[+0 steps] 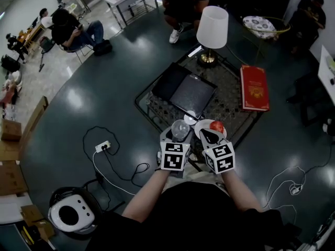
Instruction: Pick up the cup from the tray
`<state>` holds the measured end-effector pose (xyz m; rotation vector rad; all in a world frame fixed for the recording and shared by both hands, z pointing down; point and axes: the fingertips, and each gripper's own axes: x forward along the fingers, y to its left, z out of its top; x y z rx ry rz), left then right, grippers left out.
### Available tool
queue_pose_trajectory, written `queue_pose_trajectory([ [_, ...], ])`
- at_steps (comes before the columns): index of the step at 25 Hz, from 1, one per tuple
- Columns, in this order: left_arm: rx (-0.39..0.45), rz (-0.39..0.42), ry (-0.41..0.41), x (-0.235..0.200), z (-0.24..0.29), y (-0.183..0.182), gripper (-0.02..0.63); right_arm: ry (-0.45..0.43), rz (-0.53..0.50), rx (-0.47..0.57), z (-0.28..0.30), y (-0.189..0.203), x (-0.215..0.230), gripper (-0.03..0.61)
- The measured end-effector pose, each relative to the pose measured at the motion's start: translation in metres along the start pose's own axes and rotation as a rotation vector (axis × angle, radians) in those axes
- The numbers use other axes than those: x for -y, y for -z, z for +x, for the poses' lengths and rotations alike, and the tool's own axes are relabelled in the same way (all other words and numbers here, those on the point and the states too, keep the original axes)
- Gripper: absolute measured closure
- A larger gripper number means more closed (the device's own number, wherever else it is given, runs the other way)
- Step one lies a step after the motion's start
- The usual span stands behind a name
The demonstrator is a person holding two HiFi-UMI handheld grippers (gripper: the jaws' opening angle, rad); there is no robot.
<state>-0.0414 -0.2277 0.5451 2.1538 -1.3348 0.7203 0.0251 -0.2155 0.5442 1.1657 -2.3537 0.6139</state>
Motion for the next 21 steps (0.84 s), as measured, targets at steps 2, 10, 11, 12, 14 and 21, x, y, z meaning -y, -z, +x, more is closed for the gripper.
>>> queue_pose_trajectory([
  [2,-0.001,0.003,0.002,0.0008,-0.0013,-0.0011,0.334,0.0,0.0,-0.001,-0.0013,0.0,-0.001,0.568],
  [10,0.001,0.009,0.007,0.0009,-0.0013,-0.0033,0.334,0.001,0.0,0.0,-0.0044,-0.0014,-0.0036,0.568],
  [11,0.0,0.008,0.008,0.0011,-0.0013,-0.0031,0.333,0.002,0.001,0.001,-0.0048,-0.0013,-0.0034,0.568],
  [12,-0.001,0.006,0.008,0.0012,-0.0012,-0.0029,0.333,0.002,0.002,0.0,-0.0051,-0.001,-0.0031,0.568],
  [14,-0.002,0.005,0.006,0.0009,-0.0001,-0.0021,0.333,0.002,0.003,0.0,-0.005,-0.0003,-0.0022,0.568],
  [21,-0.001,-0.001,0.004,-0.0014,0.0017,-0.0051,0.333,0.003,0.005,-0.008,-0.0033,0.001,0.0006,0.568],
])
